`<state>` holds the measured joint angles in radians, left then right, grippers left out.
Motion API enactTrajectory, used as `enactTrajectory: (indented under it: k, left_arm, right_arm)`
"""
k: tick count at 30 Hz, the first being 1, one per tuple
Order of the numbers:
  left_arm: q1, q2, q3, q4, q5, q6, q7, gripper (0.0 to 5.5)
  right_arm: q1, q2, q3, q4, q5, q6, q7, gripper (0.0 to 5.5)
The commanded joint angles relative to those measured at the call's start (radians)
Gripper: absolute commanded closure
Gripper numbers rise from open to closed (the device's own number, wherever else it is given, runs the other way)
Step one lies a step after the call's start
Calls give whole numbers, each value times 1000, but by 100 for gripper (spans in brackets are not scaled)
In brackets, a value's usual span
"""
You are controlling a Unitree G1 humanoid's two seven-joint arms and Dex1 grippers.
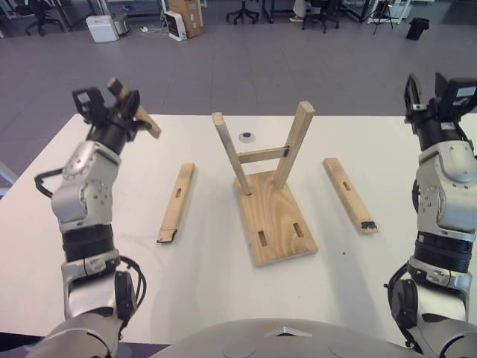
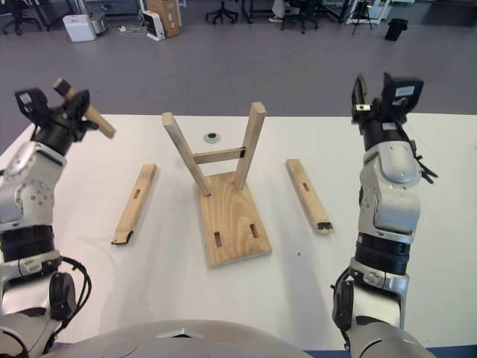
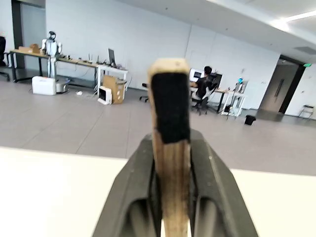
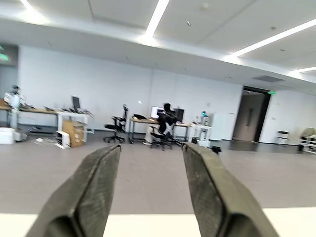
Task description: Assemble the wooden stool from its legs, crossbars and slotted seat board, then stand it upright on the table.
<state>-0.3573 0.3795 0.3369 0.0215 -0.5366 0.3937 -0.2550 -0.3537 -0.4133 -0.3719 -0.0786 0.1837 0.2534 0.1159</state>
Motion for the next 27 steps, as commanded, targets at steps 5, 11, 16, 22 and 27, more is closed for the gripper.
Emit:
enactTrajectory:
  k: [5,11,16,22,27]
  left_arm:
    - [188,-129,-49,-42,71,-49,45,510]
    - [262,-158,-126,-67,164,-45,85,510]
    - [271,-146,-119,-58,223,-75,105,510]
    - [254,-169,-108,-20,240,-100,117,510]
    - [226,-192,-117,66,252,-138,114,510]
  right_arm:
    - [104,16,-12,17,-29,-49,-24,319]
    - [141,33,9,-18,-28,-43,-21,319]
    - [151,31,27,-38,-30,-46,-3,319]
    - [157,36,47,-49,-30,-48,3,319]
    - [150,37,56,-36,-30,-54,8,319]
